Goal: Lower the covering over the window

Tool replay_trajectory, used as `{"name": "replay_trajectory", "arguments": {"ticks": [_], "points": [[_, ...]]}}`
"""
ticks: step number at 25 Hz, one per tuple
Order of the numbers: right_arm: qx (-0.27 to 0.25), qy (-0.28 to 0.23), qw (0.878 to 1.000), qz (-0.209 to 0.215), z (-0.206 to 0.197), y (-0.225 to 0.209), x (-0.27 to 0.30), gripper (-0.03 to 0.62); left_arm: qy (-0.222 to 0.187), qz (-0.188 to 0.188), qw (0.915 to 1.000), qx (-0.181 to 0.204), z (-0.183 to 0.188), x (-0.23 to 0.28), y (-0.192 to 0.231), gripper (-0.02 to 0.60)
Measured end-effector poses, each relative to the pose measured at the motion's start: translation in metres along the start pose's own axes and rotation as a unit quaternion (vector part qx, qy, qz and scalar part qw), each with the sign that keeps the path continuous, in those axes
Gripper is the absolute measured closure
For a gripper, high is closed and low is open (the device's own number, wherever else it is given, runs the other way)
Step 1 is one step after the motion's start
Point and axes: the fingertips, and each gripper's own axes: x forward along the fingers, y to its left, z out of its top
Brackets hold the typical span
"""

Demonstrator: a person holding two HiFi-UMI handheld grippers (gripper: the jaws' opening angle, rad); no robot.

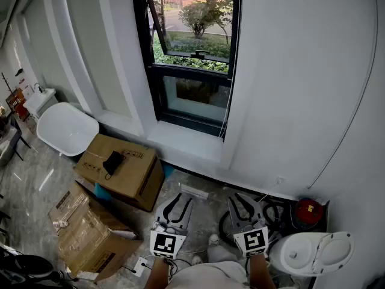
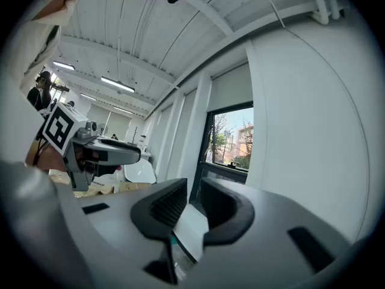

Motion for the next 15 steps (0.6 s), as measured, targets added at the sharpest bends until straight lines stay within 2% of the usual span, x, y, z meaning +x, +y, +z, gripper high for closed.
{"name": "replay_trajectory", "arguments": {"ticks": [2,4,10,15], "points": [[0.017,0.001,1.0,-0.004,-0.003,0.001,0.002,0.533,-0.006,0.001,1.0,-0.001,0.001,-0.001,0.002,0.449],[0.022,-0.004,1.0,-0.003,-0.003,0.004,0.005,0.485,-0.006,0.002,1.0,-0.002,-0.001,-0.002,0.003,0.452],[0.03,0.009,1.0,0.001,-0.013,0.0,0.03,0.535,-0.008,0.002,0.9999,0.006,-0.007,0.02,0.013,0.46],[0.039,0.008,0.999,0.0,-0.018,-0.026,0.059,0.537,-0.006,-0.008,0.9998,0.017,-0.01,0.058,0.019,0.465]]}}
